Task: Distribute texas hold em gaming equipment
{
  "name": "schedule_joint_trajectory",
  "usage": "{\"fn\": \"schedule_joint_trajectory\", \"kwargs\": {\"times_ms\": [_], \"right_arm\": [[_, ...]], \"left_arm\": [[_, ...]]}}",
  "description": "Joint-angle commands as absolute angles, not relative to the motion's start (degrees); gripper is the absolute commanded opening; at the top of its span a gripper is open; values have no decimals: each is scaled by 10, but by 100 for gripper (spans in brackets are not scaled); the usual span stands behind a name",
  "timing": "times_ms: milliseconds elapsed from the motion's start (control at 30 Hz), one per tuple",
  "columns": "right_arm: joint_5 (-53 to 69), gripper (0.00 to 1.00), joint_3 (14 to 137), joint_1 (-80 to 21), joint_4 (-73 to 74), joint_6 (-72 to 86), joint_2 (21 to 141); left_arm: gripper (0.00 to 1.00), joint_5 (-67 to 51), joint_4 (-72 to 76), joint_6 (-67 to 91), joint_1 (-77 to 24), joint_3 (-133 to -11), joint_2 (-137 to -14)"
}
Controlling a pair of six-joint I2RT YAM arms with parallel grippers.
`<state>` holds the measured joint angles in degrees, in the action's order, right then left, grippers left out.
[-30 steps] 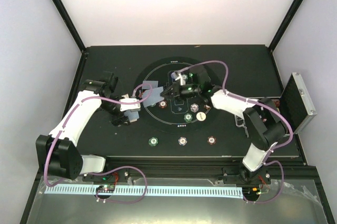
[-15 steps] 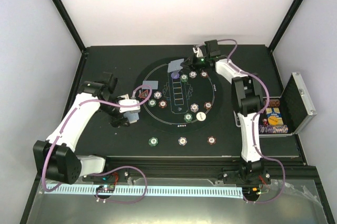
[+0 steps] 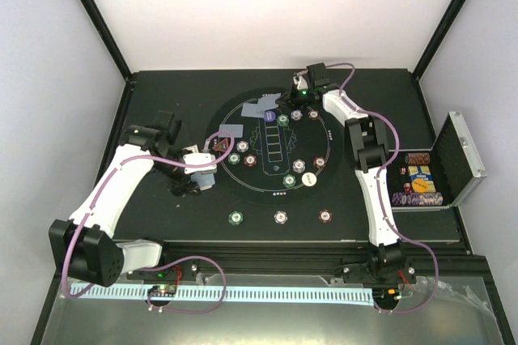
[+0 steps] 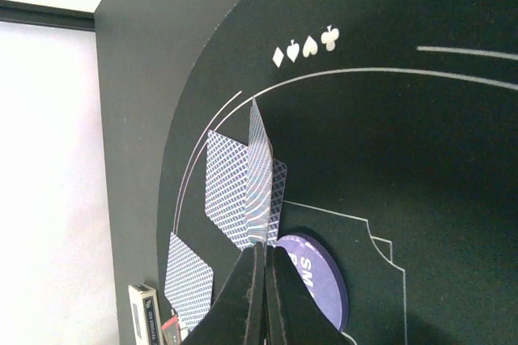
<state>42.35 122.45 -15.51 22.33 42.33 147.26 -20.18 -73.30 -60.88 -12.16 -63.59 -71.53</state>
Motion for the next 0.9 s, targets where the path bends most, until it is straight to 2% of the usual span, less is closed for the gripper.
{"fn": "schedule_joint_trajectory", "kwargs": {"times_ms": [0,567,867], "right_arm": [[411,1,1230,-154,233,423,1460],[466,1,1166,-149,176,442,1405],[546,1,1002,-145,67,463,1283]], "left_arm": [[1,-215,-747,-607,-126,-652,-701],[2,-211,-744,-605,-126,-648,-702],[2,-213,-742,-604,-126,-647,-700]]}}
